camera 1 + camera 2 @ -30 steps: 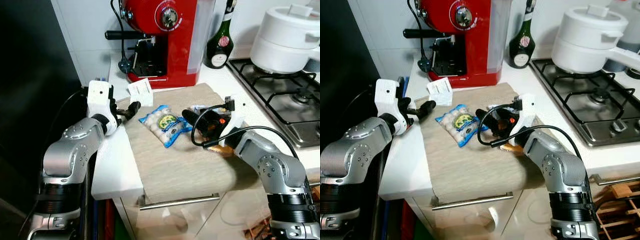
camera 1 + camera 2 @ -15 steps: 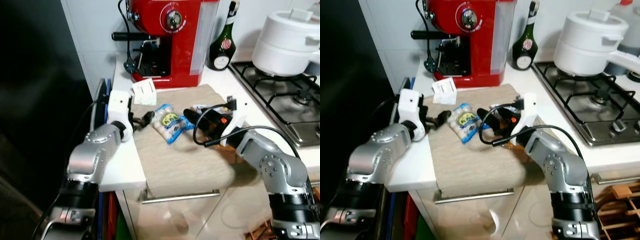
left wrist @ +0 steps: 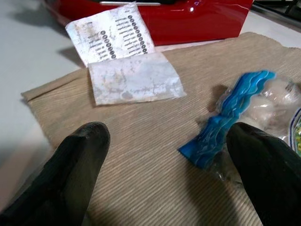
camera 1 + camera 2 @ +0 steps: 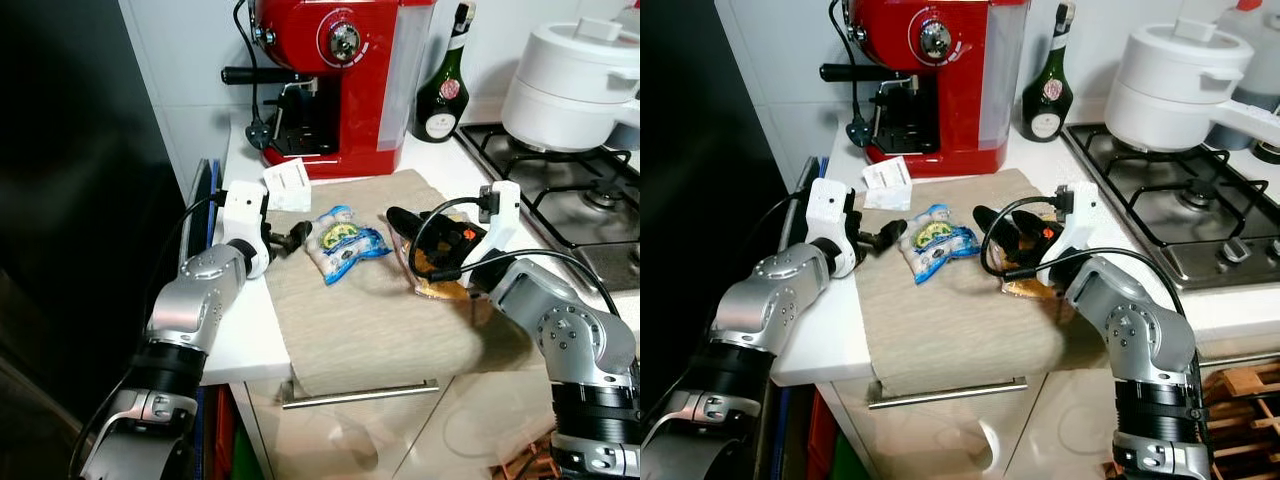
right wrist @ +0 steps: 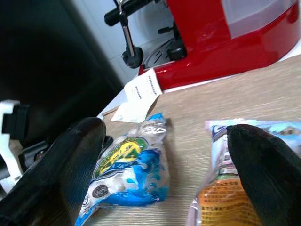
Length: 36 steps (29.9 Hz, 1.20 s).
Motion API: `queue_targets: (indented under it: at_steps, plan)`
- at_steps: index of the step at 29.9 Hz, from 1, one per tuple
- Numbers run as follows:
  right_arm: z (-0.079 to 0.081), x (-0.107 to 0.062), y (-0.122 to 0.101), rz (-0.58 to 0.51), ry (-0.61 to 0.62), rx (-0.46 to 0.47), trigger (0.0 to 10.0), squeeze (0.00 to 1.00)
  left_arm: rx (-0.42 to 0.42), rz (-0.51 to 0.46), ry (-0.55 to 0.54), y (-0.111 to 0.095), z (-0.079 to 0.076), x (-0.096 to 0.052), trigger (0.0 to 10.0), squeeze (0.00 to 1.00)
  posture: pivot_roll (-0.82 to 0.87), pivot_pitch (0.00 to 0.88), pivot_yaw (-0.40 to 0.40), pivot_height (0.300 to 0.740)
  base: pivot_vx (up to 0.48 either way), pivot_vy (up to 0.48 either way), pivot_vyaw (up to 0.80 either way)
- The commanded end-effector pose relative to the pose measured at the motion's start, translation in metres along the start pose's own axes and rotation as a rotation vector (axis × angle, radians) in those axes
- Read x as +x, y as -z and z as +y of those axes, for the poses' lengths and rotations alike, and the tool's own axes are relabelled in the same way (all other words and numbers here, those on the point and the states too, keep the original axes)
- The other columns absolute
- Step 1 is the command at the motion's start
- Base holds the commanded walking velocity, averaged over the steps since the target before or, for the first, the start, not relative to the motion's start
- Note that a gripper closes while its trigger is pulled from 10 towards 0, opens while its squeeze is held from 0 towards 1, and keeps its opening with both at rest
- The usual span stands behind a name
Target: Restocking fridge
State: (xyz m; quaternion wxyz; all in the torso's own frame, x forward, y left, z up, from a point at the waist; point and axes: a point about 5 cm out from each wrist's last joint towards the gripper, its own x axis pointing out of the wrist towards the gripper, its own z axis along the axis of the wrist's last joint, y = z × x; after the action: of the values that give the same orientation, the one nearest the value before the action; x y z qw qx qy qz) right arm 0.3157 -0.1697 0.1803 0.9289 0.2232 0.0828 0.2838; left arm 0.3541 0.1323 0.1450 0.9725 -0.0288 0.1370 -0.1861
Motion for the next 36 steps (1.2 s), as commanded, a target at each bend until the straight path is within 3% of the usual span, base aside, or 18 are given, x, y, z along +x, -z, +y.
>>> queue_targets:
  at_steps: [1, 8, 11, 14, 18, 21, 25, 30, 36]
  plan:
    - [-0.004, -0.002, 0.0, 0.009, 0.018, 0.025, 10.0, 0.0, -0.057, 0.19, -0.037, 0.049, 0.013, -0.006, 10.0, 0.0, -0.06, 0.0, 0.045, 0.74, 0.0, 0.0, 0.0]
    - [-0.001, -0.007, 0.008, 0.056, -0.039, 0.096, 10.0, 0.0, -0.168, 0.268, -0.033, 0.076, 0.018, -0.014, 10.0, 0.0, -0.06, 0.0, 0.046, 0.74, 0.0, 0.0, 0.0]
    - [0.009, -0.01, 0.022, 0.115, -0.107, 0.123, 10.0, 0.0, -0.222, 0.29, -0.033, 0.085, 0.02, -0.017, 10.0, 0.0, -0.06, 0.0, 0.047, 0.74, 0.0, 0.0, 0.0]
    - [0.018, -0.011, 0.033, 0.169, -0.157, 0.126, 10.0, 0.0, -0.241, 0.291, -0.031, 0.086, 0.021, -0.017, 10.0, 0.0, -0.06, 0.0, 0.048, 0.74, 0.0, 0.0, 0.0]
    - [0.018, -0.012, 0.037, 0.177, -0.143, 0.119, 10.0, 0.0, -0.21, 0.266, -0.042, 0.082, 0.026, -0.017, 10.0, 0.0, -0.06, 0.0, 0.052, 0.74, 0.0, 0.0, 0.0]
    - [0.015, -0.012, 0.035, 0.162, -0.125, 0.112, 10.0, 0.0, -0.118, 0.193, -0.043, 0.064, 0.028, -0.015, 10.0, 0.0, -0.07, 0.0, 0.053, 0.74, 0.0, 0.0, 0.0]
    - [0.013, -0.012, 0.032, 0.144, -0.109, 0.082, 10.0, 0.0, 0.106, 0.037, -0.04, 0.017, 0.025, -0.016, 10.0, 0.0, -0.07, 0.0, 0.055, 0.74, 0.0, 0.0, 0.0]
    - [0.013, -0.011, 0.023, 0.098, -0.107, 0.07, 10.0, 0.0, 0.116, -0.06, -0.03, -0.016, 0.022, -0.023, 10.0, 0.0, -0.07, 0.0, 0.053, 0.74, 0.0, 0.0, 0.0]
    - [0.011, -0.007, 0.007, 0.023, -0.103, 0.067, 10.0, 0.0, 0.146, -0.127, -0.021, -0.036, 0.016, -0.028, 10.0, 0.0, -0.07, 0.0, 0.044, 0.74, 0.0, 0.0, 0.0]
